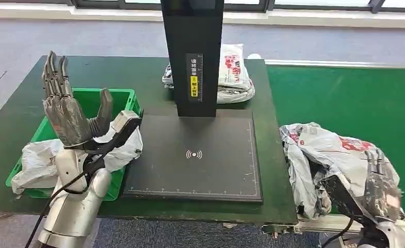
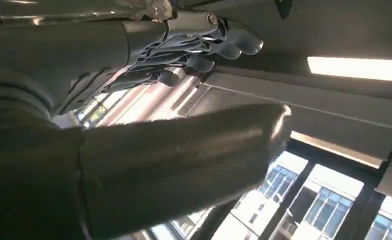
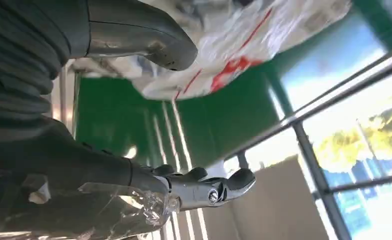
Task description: Moved the parcel from conveyor to table for the left to box.
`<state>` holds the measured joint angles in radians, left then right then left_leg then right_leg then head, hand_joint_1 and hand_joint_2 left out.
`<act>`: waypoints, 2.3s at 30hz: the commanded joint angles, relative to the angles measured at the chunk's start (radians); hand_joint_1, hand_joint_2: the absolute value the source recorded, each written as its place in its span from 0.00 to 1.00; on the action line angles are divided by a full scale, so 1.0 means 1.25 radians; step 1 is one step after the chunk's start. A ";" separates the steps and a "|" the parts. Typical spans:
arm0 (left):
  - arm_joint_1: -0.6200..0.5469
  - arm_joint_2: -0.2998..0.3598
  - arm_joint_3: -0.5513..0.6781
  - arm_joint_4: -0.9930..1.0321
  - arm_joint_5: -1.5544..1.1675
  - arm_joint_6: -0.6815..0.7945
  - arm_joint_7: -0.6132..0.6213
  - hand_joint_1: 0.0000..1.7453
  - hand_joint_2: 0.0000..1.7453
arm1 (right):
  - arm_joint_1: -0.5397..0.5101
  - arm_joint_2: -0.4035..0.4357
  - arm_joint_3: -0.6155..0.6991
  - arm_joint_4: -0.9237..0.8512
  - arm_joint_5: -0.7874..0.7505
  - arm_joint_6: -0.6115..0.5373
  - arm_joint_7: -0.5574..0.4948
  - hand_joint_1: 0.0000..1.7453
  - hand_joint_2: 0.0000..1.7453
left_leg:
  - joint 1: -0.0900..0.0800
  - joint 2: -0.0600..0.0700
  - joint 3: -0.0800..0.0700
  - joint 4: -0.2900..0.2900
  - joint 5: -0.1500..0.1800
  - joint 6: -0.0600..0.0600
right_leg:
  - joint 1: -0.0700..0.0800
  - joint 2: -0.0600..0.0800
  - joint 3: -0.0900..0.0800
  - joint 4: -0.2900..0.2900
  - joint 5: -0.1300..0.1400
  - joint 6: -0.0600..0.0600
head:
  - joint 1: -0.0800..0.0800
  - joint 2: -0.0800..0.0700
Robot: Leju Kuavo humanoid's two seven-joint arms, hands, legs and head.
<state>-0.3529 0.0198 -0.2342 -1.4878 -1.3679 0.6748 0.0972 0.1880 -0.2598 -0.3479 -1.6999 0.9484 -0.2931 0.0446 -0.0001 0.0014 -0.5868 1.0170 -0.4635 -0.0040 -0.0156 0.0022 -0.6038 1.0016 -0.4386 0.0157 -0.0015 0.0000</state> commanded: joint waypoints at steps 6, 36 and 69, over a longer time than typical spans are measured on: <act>0.040 -0.059 -0.087 0.061 0.189 -0.025 -0.066 0.00 1.00 | -0.200 0.031 -0.074 0.456 0.300 0.028 0.096 0.00 1.00 | 0.001 0.001 0.005 -0.004 0.000 0.000 | 0.001 0.001 0.006 -0.006 0.002 -0.001 | 0.000 0.000; 0.046 -0.066 -0.085 0.047 0.223 -0.066 -0.096 0.00 1.00 | -0.662 -0.033 0.124 1.052 -0.012 0.262 -0.183 0.00 1.00 | 0.000 0.001 0.001 0.000 0.001 0.001 | -0.001 0.001 0.001 0.000 0.002 0.000 | 0.000 0.000; 0.070 -0.092 -0.056 0.088 0.223 -0.033 -0.131 0.00 1.00 | -0.819 0.096 -0.247 1.134 -0.515 0.473 -0.231 1.00 1.00 | 0.000 -0.001 0.001 -0.001 0.003 0.000 | 0.000 -0.001 0.002 -0.001 0.003 0.000 | 0.000 0.000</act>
<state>-0.2380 -0.0984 -0.3243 -1.4656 -1.0986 0.6073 -0.0366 -0.8106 -0.2167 -0.2648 -0.3544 0.5876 0.1120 -0.1658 -0.0008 -0.0004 -0.5888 1.0174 -0.4598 -0.0032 -0.0165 0.0008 -0.6043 1.0025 -0.4351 0.0168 -0.0019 0.0000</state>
